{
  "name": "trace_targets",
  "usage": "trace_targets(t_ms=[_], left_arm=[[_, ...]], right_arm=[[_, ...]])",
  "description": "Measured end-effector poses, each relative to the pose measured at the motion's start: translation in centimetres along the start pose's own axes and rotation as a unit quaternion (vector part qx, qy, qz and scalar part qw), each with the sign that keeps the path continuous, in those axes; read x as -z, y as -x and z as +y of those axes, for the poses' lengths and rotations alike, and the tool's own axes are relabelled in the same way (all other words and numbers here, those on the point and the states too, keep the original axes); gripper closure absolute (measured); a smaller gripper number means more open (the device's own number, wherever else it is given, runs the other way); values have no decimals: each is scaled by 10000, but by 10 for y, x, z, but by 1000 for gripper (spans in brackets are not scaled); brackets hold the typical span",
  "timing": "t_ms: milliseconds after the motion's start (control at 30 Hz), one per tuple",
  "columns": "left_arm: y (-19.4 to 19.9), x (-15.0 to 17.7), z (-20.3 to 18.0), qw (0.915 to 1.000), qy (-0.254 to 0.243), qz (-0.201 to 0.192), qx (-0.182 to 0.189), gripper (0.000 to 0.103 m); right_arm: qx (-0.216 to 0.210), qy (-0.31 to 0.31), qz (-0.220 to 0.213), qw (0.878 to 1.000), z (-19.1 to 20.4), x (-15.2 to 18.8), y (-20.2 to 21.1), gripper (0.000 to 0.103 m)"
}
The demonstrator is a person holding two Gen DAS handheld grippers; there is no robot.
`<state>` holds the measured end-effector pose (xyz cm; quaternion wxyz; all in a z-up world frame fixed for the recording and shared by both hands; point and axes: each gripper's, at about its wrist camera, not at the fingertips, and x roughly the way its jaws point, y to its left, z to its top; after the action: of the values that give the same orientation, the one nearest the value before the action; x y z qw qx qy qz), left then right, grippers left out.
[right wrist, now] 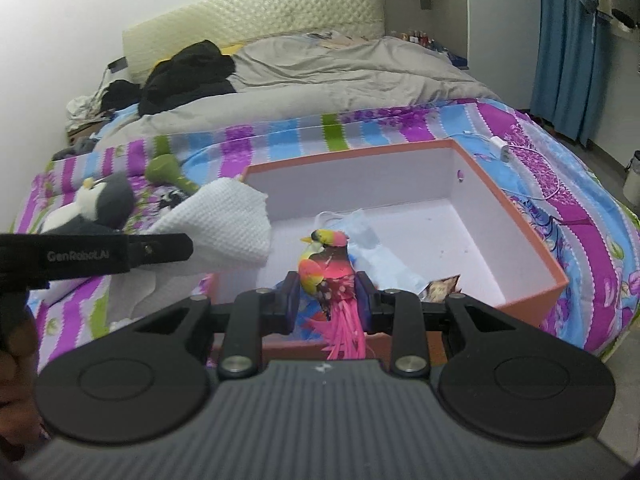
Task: Organize soft objects
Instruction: 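Open both tools over the orange box to drop the towel and bird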
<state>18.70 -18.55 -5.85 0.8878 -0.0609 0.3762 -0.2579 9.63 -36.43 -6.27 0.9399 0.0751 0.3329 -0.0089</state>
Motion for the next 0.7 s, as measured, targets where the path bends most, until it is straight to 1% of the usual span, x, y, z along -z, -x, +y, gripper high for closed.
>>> trace_targets(t_ms=[167,300,433,500,533,567,600,633,667,700], left_arm=[[-55,-22,-8,9995,-117,274,47,96],[-97,-36,-12,9984,-235,516,47,96],[-133,-42,-11,9965,-325,767,4,96],[-147,-43,-7,9959,-263,864,-37,95],[-153,-43,-5,9955,-202,917,-93,95],[-158,-43,-3,9949,-165,980,-154,92],[-163,-42,-1,9943,-131,1038,-206,83],[-166,-41,1,9940,-91,1065,-215,78],[-166,-40,3,9941,-59,1064,-196,69],[-165,-39,4,9943,-44,1056,-166,67]], right_arm=[[25,-59,135,9999,-24,-14,-37,70],[29,-138,316,9994,-41,-18,-71,70],[54,-249,534,9982,-55,-17,-100,69],[89,-327,652,9973,-62,-14,-113,69],[116,-359,721,9967,-64,-13,-118,66],[153,-398,797,9959,-66,-13,-123,65],[161,-434,845,9953,-69,-12,-127,63],[146,-460,861,9951,-71,-11,-129,61],[143,-464,864,9951,-71,-10,-129,59],[146,-462,867,9951,-71,-9,-129,56]])
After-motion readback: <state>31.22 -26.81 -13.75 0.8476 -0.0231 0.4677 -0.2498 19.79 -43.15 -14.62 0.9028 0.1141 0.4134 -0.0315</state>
